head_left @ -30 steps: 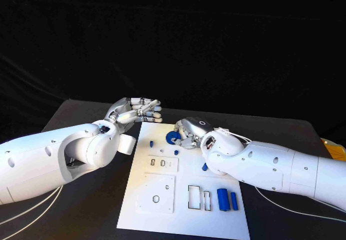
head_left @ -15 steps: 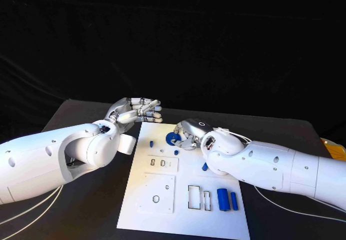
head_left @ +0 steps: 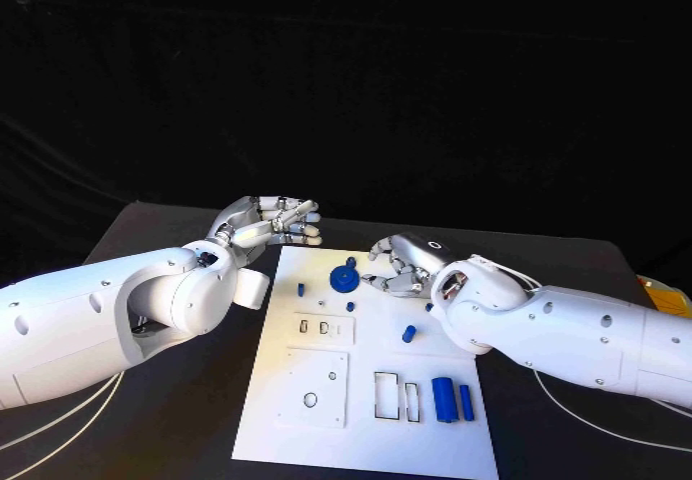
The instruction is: Assemble the parts on the task board
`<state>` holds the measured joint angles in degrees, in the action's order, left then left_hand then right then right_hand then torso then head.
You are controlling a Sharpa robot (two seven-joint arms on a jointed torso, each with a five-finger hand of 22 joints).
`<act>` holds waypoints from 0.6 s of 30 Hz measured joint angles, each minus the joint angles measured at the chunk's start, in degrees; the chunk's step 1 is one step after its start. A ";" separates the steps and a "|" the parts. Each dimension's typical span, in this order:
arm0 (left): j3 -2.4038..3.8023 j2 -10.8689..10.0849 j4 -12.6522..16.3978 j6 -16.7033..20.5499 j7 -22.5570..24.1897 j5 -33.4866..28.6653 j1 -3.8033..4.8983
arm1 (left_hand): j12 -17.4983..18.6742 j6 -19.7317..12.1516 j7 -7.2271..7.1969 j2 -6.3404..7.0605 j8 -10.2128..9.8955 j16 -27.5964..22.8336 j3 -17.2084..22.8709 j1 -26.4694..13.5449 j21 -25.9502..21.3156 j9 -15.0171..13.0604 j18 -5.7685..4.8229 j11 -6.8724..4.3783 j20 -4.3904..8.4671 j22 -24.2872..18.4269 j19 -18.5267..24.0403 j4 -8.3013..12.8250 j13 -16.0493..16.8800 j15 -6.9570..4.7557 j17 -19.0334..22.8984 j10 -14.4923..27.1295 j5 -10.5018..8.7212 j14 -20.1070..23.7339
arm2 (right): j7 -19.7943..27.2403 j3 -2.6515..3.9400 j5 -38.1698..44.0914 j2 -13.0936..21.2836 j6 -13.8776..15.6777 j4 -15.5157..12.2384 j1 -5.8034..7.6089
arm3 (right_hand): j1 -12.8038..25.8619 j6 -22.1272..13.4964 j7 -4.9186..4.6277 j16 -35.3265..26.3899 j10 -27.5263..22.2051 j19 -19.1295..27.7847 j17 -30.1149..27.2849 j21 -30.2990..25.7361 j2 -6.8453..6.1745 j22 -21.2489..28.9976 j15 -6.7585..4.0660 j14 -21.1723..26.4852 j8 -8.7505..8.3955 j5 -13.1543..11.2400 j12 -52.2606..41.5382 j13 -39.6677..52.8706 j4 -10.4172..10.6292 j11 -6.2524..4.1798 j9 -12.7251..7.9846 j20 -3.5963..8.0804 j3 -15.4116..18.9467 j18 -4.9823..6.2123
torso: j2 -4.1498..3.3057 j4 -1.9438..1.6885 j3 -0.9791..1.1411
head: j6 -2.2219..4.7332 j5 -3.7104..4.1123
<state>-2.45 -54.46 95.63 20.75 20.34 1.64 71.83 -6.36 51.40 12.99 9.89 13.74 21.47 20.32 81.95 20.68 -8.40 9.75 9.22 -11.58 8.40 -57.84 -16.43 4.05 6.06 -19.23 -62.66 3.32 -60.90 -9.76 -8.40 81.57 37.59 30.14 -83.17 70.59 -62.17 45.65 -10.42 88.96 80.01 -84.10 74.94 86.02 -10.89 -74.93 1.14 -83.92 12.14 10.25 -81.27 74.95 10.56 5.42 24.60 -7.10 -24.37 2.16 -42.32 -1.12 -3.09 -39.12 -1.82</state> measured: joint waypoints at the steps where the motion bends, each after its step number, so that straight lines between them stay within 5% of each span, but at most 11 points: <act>1: 0.00 0.00 -0.04 0.00 0.00 0.00 0.00 | 0.00 0.00 0.00 0.00 0.00 0.00 0.00 0.00 0.00 0.00 0.00 0.00 0.00 0.00 0.00 0.00 0.00 0.00 0.00 0.00 0.00 0.00 | 1.15 0.06 -1.44 1.24 0.25 -0.68 0.27 | -0.36 0.06 0.02 0.00 0.00 0.00 0.00 0.00 0.08 -0.02 0.00 0.00 0.00 -0.59 0.00 0.00 -0.13 0.00 -0.06 0.00 0.11 0.00 | 0.04 0.09 0.03 | 0.02 -0.03; 6: 0.00 -0.07 -0.21 -0.04 0.01 0.00 0.00 | 0.00 0.00 0.00 0.00 0.00 0.00 0.00 0.00 0.08 0.00 0.00 0.00 0.00 0.00 0.00 0.00 0.00 0.00 -0.09 0.00 0.00 0.00 | 8.49 0.17 -10.48 8.19 0.39 -3.07 1.26 | -6.70 1.58 0.27 0.00 0.00 0.00 -0.01 -0.60 0.74 -0.02 0.00 0.00 0.00 -1.05 0.00 0.00 -4.08 0.00 -0.34 0.00 -1.30 0.00 | 0.34 0.59 0.28 | 0.03 -0.08; 18: 0.01 -0.05 -0.46 -0.64 0.14 0.00 -0.02 | 0.00 0.00 0.00 -0.25 0.00 0.00 0.00 0.25 0.23 -0.02 0.00 -0.02 -0.20 -0.07 0.20 0.00 0.09 -0.13 -0.31 -0.02 0.00 0.13 | 19.44 0.19 -22.10 17.41 -2.49 -2.75 1.07 | -10.15 2.49 0.21 0.00 0.00 0.00 -0.01 -0.60 -0.81 -0.01 0.00 0.00 -1.21 -0.12 -0.01 -0.01 -8.20 -0.01 -1.16 0.00 -2.26 0.00 | 0.77 1.41 0.77 | -0.52 1.21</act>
<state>-2.44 -54.51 95.17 20.10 20.49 1.64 71.81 -6.36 51.40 12.99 9.64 13.74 21.47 20.32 82.20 20.91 -8.42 9.75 9.20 -11.78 8.33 -57.64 -16.43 4.14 5.93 -19.54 -62.68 3.32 -60.78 9.68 -8.21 59.47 55.00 27.65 -85.92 71.66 -72.32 48.14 -10.21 88.96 80.01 -84.10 74.93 85.42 -11.70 -74.94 1.13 -83.91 10.94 10.13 -81.28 74.94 2.36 5.41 23.44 -7.10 -26.63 2.16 -41.55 0.29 -2.32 -39.64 -0.61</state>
